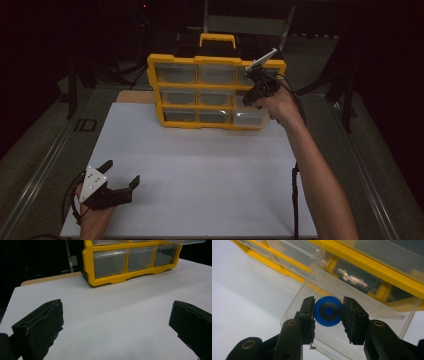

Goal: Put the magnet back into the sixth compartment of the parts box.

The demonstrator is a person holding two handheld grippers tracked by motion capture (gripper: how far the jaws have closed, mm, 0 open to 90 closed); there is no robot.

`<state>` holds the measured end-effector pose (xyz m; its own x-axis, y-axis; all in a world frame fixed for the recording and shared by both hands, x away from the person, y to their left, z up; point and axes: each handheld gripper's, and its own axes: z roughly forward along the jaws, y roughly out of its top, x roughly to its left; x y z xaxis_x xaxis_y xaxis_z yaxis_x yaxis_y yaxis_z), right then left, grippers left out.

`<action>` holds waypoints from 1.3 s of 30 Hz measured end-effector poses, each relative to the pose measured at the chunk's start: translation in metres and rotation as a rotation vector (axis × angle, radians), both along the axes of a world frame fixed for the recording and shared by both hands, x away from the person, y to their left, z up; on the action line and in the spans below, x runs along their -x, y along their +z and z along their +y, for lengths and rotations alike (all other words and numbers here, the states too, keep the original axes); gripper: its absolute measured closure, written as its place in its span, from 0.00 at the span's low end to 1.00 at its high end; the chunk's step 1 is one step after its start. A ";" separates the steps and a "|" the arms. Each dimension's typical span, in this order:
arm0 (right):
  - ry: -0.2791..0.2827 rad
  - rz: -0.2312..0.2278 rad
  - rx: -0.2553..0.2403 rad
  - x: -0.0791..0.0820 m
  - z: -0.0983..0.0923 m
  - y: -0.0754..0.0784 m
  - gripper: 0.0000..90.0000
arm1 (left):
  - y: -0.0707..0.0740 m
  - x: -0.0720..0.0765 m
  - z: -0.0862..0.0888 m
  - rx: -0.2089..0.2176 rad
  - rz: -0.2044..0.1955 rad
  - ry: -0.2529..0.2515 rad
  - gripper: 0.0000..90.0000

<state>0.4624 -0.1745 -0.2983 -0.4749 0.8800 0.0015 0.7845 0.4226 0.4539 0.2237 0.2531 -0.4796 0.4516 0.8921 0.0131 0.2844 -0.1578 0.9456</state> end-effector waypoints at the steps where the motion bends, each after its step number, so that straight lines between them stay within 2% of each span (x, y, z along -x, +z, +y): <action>1: -0.004 0.000 0.000 0.000 -0.001 0.000 0.70 | 0.000 0.000 0.000 0.000 0.000 0.000 0.00; 19: -0.059 0.017 0.002 -0.002 -0.019 -0.004 0.70 | -0.001 -0.001 -0.001 0.000 0.004 -0.001 0.00; 31: -0.072 0.021 -0.004 -0.004 -0.024 -0.006 0.69 | -0.001 -0.001 0.000 -0.001 0.004 0.002 0.00; 32: -0.075 0.023 -0.008 -0.004 -0.024 -0.006 0.65 | 0.000 0.000 0.000 -0.001 0.005 0.003 0.00; 34: -0.074 0.023 -0.024 -0.005 -0.024 -0.006 0.47 | 0.000 0.000 0.000 0.000 0.004 0.005 0.00; 36: -0.068 0.024 -0.025 -0.004 -0.024 -0.006 0.35 | 0.000 0.000 0.000 0.001 0.004 0.005 0.00; 39: -0.072 0.016 -0.021 -0.003 -0.023 -0.006 0.27 | 0.000 0.000 0.000 0.001 0.005 0.005 0.00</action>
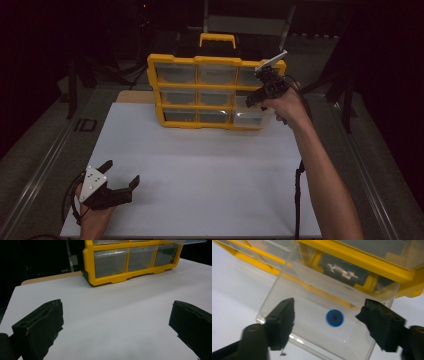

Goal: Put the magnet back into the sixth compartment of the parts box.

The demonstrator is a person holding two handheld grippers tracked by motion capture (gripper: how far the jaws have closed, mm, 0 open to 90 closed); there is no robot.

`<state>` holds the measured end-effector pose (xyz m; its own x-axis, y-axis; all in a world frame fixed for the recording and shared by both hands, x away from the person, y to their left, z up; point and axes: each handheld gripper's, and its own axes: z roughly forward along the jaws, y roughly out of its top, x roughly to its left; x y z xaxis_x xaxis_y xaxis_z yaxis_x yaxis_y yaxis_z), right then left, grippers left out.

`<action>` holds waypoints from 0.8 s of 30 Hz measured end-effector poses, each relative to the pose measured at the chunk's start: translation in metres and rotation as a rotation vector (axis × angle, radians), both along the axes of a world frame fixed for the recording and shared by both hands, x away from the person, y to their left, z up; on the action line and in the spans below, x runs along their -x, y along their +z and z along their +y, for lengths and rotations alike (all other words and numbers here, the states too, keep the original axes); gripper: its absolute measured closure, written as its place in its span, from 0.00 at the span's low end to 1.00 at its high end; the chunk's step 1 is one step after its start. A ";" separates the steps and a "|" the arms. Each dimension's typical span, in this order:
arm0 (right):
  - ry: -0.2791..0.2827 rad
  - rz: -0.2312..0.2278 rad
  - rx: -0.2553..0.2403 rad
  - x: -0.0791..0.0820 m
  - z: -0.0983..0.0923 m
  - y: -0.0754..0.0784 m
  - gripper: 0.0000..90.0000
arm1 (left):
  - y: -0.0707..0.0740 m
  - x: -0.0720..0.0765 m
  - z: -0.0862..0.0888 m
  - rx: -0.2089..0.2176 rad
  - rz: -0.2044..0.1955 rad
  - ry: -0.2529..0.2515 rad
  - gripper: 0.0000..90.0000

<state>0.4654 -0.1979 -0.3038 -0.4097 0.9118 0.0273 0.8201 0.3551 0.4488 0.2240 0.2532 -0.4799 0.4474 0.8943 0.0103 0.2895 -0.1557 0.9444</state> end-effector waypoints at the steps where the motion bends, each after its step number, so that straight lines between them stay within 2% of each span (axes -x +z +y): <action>1: 0.001 -0.002 -0.002 0.000 0.000 0.000 0.27 | 0.000 0.000 0.000 0.000 0.000 0.000 0.00; 6: 0.006 -0.004 -0.009 0.002 -0.001 0.002 0.24 | 0.000 0.000 0.000 0.001 -0.001 0.000 0.00; 24: 0.089 -0.039 -0.025 0.019 -0.005 0.008 0.26 | 0.000 0.000 0.000 -0.002 -0.002 0.001 0.00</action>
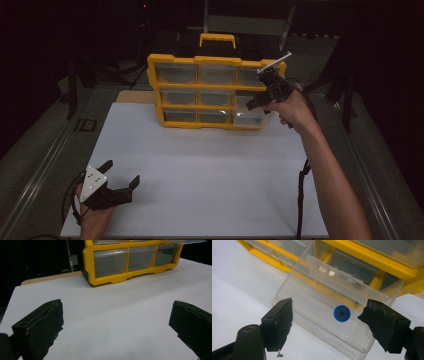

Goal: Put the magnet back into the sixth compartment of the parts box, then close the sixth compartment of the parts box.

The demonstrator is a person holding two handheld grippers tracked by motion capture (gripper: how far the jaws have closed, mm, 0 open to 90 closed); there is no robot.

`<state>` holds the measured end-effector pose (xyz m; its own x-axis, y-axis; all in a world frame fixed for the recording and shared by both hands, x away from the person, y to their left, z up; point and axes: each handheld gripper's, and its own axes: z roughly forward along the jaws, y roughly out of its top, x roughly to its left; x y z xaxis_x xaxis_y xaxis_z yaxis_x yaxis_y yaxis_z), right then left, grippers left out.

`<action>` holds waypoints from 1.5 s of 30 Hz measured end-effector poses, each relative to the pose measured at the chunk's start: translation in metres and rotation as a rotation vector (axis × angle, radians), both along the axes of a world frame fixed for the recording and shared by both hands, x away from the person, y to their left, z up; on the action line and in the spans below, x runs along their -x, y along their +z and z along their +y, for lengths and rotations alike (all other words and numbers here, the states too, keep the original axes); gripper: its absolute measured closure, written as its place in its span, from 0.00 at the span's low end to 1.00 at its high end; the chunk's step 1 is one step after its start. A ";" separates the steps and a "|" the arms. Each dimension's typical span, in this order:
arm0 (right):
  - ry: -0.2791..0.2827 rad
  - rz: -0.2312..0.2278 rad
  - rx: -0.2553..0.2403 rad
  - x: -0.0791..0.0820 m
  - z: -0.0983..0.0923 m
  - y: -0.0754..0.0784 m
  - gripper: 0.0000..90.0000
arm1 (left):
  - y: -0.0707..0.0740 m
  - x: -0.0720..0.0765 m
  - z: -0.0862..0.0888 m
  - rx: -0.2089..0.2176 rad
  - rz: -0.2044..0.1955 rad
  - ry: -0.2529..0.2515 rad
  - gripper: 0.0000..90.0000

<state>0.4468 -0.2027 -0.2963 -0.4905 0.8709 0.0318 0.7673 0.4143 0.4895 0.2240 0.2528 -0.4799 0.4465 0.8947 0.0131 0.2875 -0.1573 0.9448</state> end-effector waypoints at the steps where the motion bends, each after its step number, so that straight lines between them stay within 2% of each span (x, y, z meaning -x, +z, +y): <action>1: 0.004 -0.004 0.000 0.001 0.000 0.000 0.26 | 0.000 0.000 0.000 0.001 0.000 -0.001 0.00; 28: 0.124 -0.043 0.034 0.028 0.011 0.008 0.27 | -0.001 -0.001 -0.001 -0.001 0.005 -0.005 0.00; 45: 0.148 -0.050 0.043 0.040 0.008 0.005 0.28 | 0.000 0.000 -0.001 -0.003 0.003 -0.003 0.00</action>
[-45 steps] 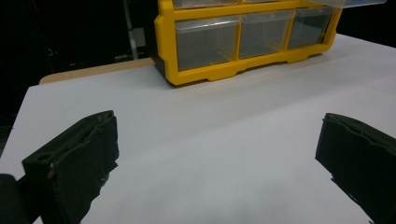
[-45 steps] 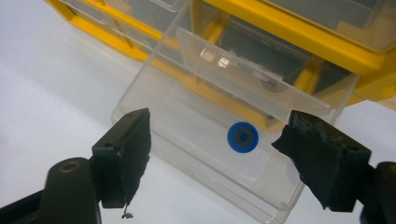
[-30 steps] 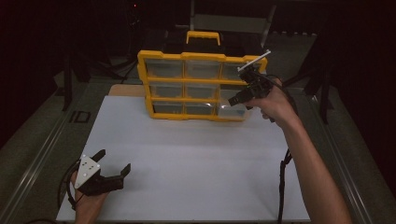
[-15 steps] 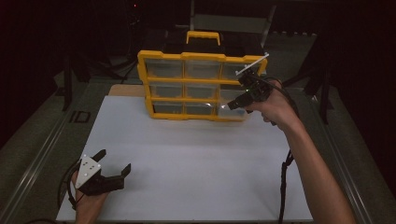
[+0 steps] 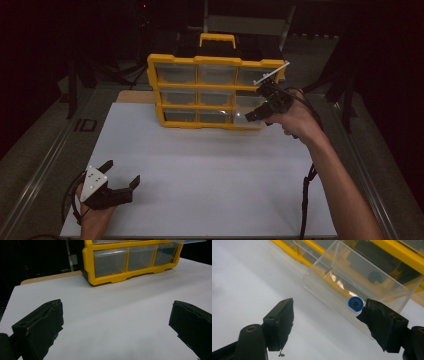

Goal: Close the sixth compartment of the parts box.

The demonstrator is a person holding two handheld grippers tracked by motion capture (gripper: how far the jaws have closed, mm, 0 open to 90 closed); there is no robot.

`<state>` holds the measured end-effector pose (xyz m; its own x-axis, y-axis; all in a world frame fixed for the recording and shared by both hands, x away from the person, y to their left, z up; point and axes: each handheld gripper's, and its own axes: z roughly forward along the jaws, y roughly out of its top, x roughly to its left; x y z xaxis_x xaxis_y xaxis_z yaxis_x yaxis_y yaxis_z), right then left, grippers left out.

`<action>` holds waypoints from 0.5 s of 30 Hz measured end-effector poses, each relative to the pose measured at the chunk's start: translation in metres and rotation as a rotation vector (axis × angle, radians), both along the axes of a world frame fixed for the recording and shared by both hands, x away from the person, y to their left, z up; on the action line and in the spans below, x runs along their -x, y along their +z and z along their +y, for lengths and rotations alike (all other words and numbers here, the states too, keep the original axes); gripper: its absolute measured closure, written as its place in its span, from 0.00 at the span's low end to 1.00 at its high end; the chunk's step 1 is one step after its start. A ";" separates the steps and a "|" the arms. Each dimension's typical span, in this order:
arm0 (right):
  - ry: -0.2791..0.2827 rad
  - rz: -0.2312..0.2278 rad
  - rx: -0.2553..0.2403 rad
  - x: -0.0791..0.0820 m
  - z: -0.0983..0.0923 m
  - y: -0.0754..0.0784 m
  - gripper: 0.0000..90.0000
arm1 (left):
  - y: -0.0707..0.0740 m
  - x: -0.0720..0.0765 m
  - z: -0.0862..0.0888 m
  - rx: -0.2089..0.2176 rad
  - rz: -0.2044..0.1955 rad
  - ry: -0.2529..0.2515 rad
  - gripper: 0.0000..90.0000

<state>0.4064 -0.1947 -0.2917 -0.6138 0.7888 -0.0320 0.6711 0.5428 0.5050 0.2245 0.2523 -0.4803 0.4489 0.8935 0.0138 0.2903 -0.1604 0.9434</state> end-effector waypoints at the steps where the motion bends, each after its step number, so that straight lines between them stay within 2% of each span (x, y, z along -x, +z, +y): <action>1: 0.003 0.001 0.000 0.001 0.000 0.000 0.28 | 0.000 0.000 0.000 0.001 0.000 0.000 0.00; 10: 0.021 -0.003 0.003 0.010 -0.001 -0.002 0.29 | 0.000 0.000 0.000 0.002 0.000 -0.001 0.00; 15: 0.033 -0.011 -0.001 0.015 -0.002 -0.003 0.35 | 0.000 0.000 0.000 0.003 -0.001 0.001 0.00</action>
